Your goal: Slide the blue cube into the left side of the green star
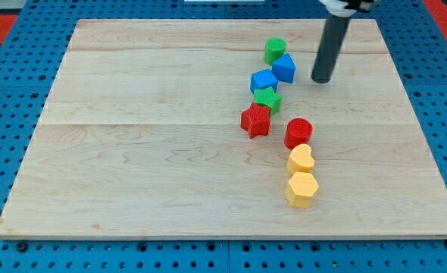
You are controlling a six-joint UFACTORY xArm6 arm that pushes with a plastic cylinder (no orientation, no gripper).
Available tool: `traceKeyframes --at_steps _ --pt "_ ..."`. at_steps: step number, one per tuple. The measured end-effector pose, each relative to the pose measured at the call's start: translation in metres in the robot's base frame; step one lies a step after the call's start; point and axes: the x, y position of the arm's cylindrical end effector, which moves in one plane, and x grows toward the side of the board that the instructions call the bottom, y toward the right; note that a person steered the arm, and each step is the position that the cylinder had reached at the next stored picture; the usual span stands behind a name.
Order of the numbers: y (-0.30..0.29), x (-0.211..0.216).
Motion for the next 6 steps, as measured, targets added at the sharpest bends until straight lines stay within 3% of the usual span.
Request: traceKeyframes --at_steps 1,3,4,6 --pt "-0.072 0.009" --pt "-0.143 -0.025" --pt "-0.181 0.001" --pt "-0.151 0.008"
